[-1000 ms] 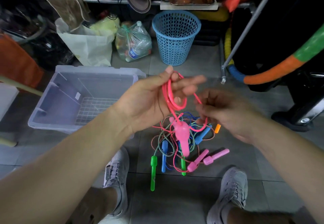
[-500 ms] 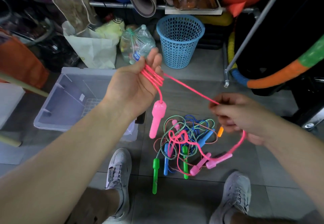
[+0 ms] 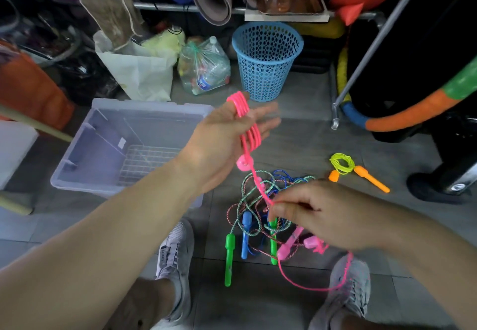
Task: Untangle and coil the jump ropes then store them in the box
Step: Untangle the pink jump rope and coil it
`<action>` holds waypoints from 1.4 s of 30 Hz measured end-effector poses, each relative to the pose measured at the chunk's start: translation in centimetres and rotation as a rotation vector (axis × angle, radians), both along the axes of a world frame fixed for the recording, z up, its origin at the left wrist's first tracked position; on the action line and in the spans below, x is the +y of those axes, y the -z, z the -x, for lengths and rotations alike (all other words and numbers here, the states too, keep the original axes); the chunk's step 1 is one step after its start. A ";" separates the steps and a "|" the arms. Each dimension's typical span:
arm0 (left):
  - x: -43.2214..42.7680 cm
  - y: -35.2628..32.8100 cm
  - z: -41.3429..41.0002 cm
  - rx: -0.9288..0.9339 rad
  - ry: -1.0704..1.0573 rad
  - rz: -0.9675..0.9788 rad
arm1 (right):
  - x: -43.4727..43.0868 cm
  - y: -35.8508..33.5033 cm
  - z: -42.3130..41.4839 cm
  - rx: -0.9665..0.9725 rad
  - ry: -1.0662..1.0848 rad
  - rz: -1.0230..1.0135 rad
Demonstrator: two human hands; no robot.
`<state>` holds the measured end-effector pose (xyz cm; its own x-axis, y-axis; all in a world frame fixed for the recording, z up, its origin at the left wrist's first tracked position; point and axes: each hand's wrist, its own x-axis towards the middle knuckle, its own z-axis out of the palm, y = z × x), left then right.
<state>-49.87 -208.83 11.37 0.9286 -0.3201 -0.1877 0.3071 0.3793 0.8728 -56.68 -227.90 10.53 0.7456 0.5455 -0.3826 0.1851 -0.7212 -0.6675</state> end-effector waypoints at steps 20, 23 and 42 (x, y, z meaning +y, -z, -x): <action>0.5 -1.6 0.7 0.150 0.768 0.106 | -2.3 -1.3 -2.4 -0.265 0.613 -0.547; 0.7 -1.7 0.3 0.267 0.726 0.332 | -2.2 -0.6 -2.5 -0.119 0.580 -0.610; -0.7 0.2 0.9 -0.066 0.145 -0.131 | -1.5 -0.3 -1.9 -0.109 0.320 -0.251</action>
